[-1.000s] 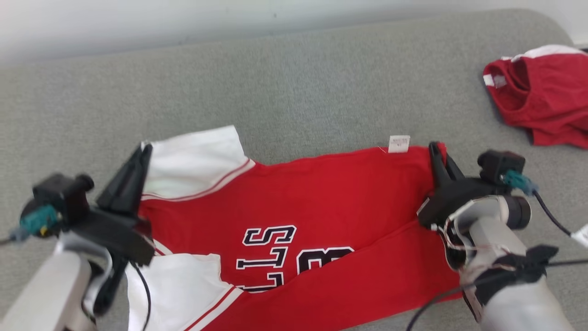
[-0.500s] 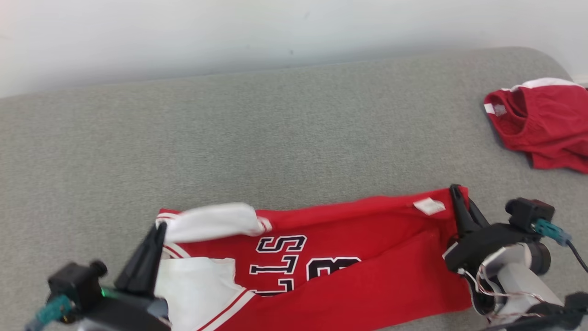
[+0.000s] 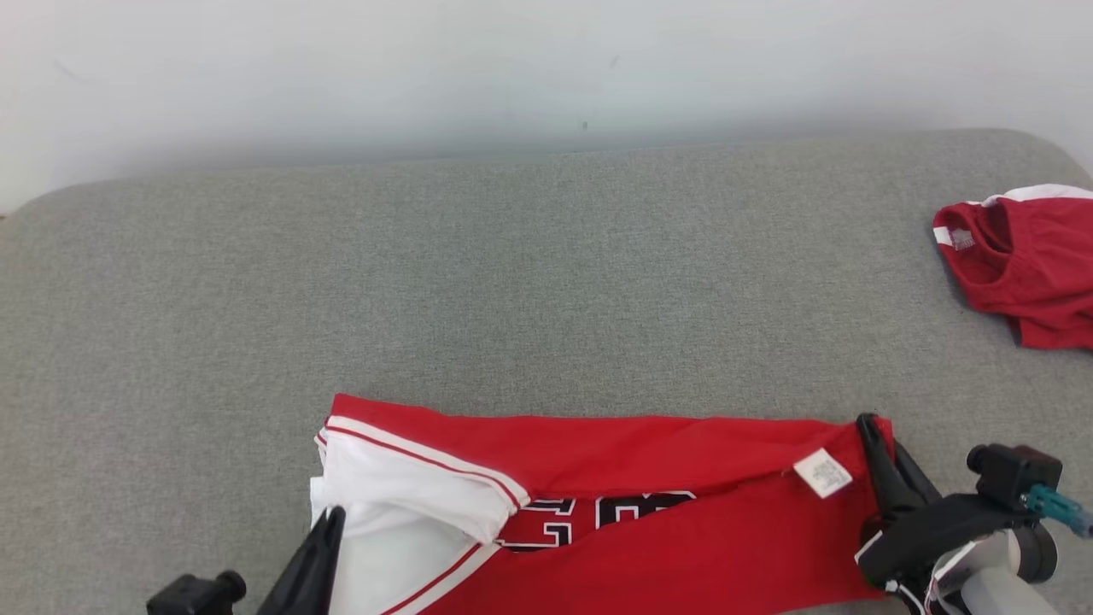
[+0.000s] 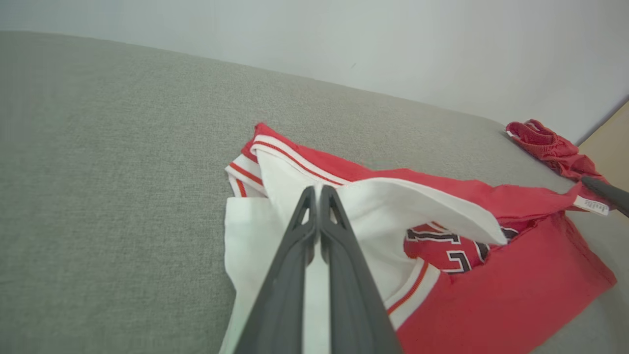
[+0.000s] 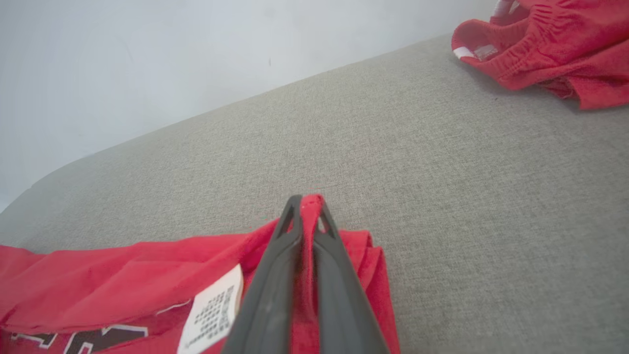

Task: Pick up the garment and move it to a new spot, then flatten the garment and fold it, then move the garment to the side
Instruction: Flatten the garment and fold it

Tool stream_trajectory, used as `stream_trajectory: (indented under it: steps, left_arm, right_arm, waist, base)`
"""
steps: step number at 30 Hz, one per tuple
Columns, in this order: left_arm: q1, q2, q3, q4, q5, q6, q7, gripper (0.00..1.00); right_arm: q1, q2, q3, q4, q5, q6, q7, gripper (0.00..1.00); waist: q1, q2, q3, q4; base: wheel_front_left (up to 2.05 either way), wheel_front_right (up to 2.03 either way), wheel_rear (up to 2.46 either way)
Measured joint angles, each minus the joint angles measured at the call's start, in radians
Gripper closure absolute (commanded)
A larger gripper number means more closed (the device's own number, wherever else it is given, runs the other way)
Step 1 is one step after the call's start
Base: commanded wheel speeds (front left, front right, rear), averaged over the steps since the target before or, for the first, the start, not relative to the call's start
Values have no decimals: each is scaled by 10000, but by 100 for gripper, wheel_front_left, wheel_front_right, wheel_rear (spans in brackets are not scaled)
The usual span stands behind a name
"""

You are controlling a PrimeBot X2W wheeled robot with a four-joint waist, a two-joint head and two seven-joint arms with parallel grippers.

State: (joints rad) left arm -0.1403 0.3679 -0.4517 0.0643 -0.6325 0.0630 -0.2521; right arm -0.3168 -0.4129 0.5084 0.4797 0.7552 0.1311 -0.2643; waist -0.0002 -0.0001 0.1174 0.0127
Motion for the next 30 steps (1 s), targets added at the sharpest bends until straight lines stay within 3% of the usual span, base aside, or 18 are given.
stream_trajectory:
  steps: [3, 4, 5, 6, 7, 8, 9, 17, 23, 30]
  left_arm:
    - [174, -244, 71, 222, -50, -81, -42, 100]
    - [194, -305, 104, 295, -67, -94, -44, 100]
    - [216, -362, 123, 359, -65, -113, -48, 100]
    - [262, -430, 174, 385, -63, -163, -54, 96]
    - [319, -514, 253, 393, -46, -138, -56, 62]
    - [373, -598, 328, 393, 17, -100, -56, 15]
    - [403, -662, 424, 380, 77, -102, -56, 0]
    - [826, -1197, 1298, 100, 823, -267, -84, 0]
    - [1030, -1417, 1789, -38, 1551, -345, -84, 0]
    - [1330, -1839, 2566, -408, 2610, -111, -84, 0]
  right_arm:
    - [213, -46, 31, 42, 27, 0, 0, 100]
    - [244, -46, -59, 73, 35, 0, 0, 68]
    - [259, -56, -127, 77, 58, 0, 0, 0]
    - [284, -54, -182, 48, 58, 0, 0, 0]
    - [335, -42, -268, -21, 54, 0, 0, 0]
    - [405, -33, -412, -100, 50, 0, 0, 0]
    - [469, -33, -525, -151, 23, 0, 0, 0]
    - [1013, 88, -1185, -625, -274, 0, 0, 0]
    - [1105, 144, -1099, -230, -527, 0, 0, 0]
    - [1058, 213, -1158, 614, -1160, 0, 92, 0]
  waist:
    - [1, 0, -31, 9]
    - [1, 0, -47, 17]
    - [1, 0, -67, 28]
    - [1, 0, -86, 41]
    - [1, 0, -103, 55]
    - [1, 0, -120, 72]
    - [1, 0, -137, 92]
    - [1, 0, -320, 259]
    - [1, 0, -440, 339]
    - [2, 0, -550, 394]
  base:
    - [0, 0, 0]
    - [0, 0, 0]
    - [0, 0, 0]
    - [0, 0, 0]
    - [0, 0, 0]
    - [0, 0, 0]
    - [0, 0, 0]
    - [0, 0, 0]
    - [0, 0, 0]
    - [0, 0, 0]
